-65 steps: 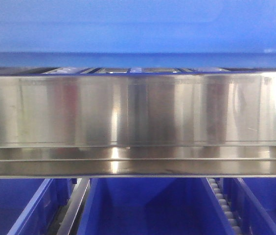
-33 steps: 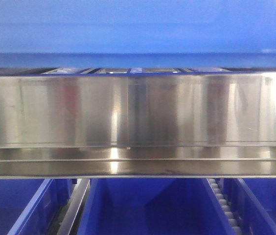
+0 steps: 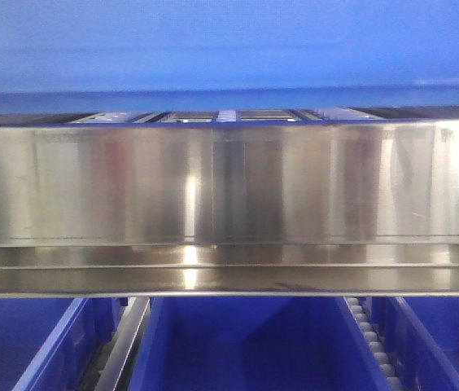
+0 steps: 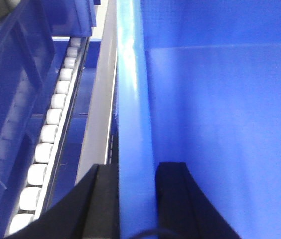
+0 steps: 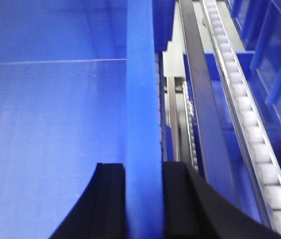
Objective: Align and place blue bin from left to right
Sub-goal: 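Pull the gripped blue bin off the shelf toward the robot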
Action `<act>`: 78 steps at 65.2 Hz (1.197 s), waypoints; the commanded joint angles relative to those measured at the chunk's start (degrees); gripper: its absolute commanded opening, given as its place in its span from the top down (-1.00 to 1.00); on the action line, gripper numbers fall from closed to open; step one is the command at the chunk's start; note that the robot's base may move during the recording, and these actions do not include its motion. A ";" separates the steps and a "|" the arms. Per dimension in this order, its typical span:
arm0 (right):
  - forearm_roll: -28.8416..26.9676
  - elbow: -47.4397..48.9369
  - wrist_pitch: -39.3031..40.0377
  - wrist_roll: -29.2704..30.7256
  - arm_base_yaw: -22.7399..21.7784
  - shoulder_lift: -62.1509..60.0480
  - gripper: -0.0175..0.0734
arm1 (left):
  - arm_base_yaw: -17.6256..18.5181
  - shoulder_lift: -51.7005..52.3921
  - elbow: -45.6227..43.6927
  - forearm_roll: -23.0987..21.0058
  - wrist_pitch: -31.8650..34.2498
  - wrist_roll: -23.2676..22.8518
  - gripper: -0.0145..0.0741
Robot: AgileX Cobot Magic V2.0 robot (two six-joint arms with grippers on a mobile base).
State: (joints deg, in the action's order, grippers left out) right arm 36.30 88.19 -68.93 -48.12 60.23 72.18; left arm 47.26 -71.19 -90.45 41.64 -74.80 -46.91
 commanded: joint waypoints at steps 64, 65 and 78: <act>2.54 0.55 9.43 0.05 0.34 -0.77 0.77 | 1.04 0.54 -0.48 -0.04 4.83 0.28 0.92; 2.54 0.55 9.43 0.05 0.34 -0.77 0.77 | 1.04 0.54 -0.48 -0.04 4.83 0.28 0.92; 2.54 0.55 9.43 0.05 0.34 -0.77 0.77 | 1.04 0.54 -0.48 -0.04 4.83 0.28 0.92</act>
State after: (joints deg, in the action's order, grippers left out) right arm 36.64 88.19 -67.20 -48.23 60.23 71.89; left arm 47.26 -70.90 -90.33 41.62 -75.18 -46.91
